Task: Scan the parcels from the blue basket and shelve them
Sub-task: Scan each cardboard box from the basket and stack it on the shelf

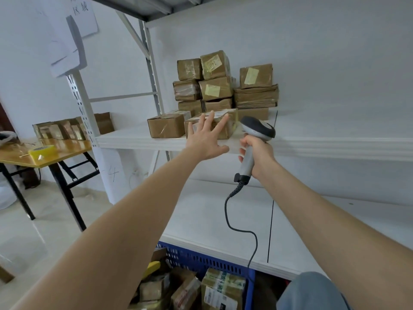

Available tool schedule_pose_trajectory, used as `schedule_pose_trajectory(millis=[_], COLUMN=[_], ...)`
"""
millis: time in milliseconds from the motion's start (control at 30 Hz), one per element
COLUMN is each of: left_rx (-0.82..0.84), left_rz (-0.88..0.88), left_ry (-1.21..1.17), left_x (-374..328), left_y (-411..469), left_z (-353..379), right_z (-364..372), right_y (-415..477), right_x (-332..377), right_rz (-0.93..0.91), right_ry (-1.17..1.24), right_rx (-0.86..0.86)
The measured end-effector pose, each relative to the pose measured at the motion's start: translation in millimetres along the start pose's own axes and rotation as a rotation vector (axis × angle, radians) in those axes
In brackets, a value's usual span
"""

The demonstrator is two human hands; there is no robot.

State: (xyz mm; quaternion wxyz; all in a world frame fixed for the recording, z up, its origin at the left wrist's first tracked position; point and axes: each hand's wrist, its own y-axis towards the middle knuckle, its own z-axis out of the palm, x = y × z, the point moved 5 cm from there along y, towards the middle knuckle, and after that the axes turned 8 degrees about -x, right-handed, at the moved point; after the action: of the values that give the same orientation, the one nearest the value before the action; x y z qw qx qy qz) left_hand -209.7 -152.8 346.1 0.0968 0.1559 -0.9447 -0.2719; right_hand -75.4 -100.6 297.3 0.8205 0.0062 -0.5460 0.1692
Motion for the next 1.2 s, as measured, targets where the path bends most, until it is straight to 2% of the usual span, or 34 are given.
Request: schedule_pose_trajectory(millis=[467, 667, 767, 933, 1200], left_rx=[0.098, -0.042, -0.037, 0.148, 0.53], left_rz=[-0.001, -0.022, -0.066, -0.155, -0.293], left_ry=[-0.073, -0.088, -0.088, -0.096, -0.188], left_x=[25.5, 34.6, 43.7, 62.5, 81.6], left_y=[29.9, -8.7, -44.4, -114.7, -239.3], left_z=[10.9, 15.5, 27.9, 76.6, 191.8], right_z=[6.9, 4.4, 3.4, -5.4, -50.2], right_y=[9.4, -4.8, -15.6, -24.6, -16.5], right_x=[-19.9, -30.2, -45.4, -102.3, -255.1], right_rz=[-0.008, -0.036, -0.045, 0.028, 0.374], right_ry=[0.071, 0.0, -0.034, -0.119, -0.279], right_rx=[0.088, 0.099, 0.116, 0.127, 0.065])
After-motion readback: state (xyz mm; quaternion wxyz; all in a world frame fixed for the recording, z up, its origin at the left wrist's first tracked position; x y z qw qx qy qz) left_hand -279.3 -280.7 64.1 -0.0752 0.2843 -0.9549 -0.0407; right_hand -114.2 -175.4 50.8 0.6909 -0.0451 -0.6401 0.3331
